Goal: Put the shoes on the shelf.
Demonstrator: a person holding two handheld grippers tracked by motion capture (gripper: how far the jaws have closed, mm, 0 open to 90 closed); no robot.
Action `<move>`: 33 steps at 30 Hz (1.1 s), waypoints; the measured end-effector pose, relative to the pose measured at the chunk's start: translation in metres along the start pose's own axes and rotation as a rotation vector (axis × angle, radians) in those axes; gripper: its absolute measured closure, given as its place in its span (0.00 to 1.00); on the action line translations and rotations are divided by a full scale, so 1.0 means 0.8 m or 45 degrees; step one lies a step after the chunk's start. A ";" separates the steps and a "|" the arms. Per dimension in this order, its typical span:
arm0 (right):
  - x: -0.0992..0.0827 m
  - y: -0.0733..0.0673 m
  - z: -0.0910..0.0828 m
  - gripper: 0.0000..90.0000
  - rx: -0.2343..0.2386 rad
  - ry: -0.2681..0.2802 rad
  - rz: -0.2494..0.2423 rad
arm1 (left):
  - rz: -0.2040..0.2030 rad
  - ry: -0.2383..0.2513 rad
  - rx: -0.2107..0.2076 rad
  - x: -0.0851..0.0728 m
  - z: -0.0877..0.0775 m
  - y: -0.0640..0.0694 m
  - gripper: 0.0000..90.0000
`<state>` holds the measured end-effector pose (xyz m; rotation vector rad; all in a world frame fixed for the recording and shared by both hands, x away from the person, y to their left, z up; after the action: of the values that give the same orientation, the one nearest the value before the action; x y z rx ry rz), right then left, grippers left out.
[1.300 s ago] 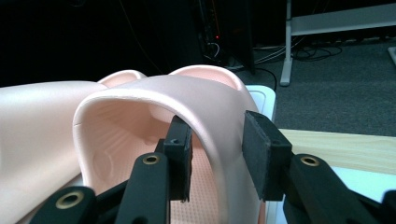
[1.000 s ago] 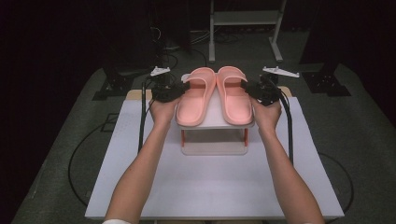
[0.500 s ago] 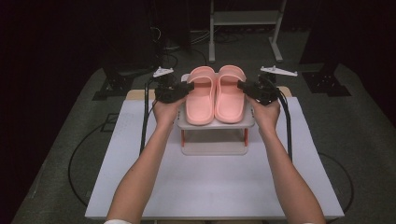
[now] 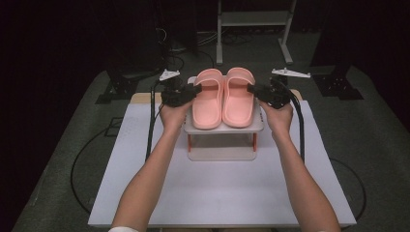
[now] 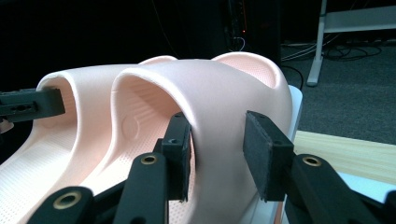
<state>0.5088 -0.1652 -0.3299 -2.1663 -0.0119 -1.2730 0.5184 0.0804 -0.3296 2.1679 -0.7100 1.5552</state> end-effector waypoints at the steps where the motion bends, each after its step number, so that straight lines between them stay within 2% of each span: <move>1: 0.000 0.001 0.000 0.69 -0.001 0.002 -0.004 | -0.005 0.002 0.002 0.000 0.000 0.001 0.66; 12: 0.000 0.001 -0.002 0.68 -0.012 0.005 -0.029 | -0.010 0.021 -0.007 0.001 -0.003 0.005 0.61; 18: 0.001 0.000 -0.010 0.62 0.024 0.019 -0.029 | 0.009 0.034 -0.010 0.003 -0.010 0.006 0.59; 28: -0.002 0.000 -0.024 0.58 0.079 0.011 -0.032 | 0.021 0.052 -0.035 0.004 -0.026 0.008 0.57; 29: -0.005 0.001 -0.028 0.57 0.100 -0.003 -0.039 | 0.017 0.055 -0.039 0.004 -0.029 0.008 0.56; 33: -0.008 -0.001 -0.031 0.55 0.121 -0.028 -0.041 | 0.024 0.074 -0.049 0.004 -0.039 0.008 0.55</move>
<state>0.4855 -0.1758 -0.3258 -2.1064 -0.1140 -1.2417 0.4916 0.0926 -0.3164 2.0852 -0.7378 1.5942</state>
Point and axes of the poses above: each handheld gripper's, and its own axes: z roughly forward along the jaws, x roughly out of its top, y roughly to its right, the point moved 7 cm from there along z, roughly forward along the jaws, and after that the axes turned 15 degrees about z, right-handed, at the moved point
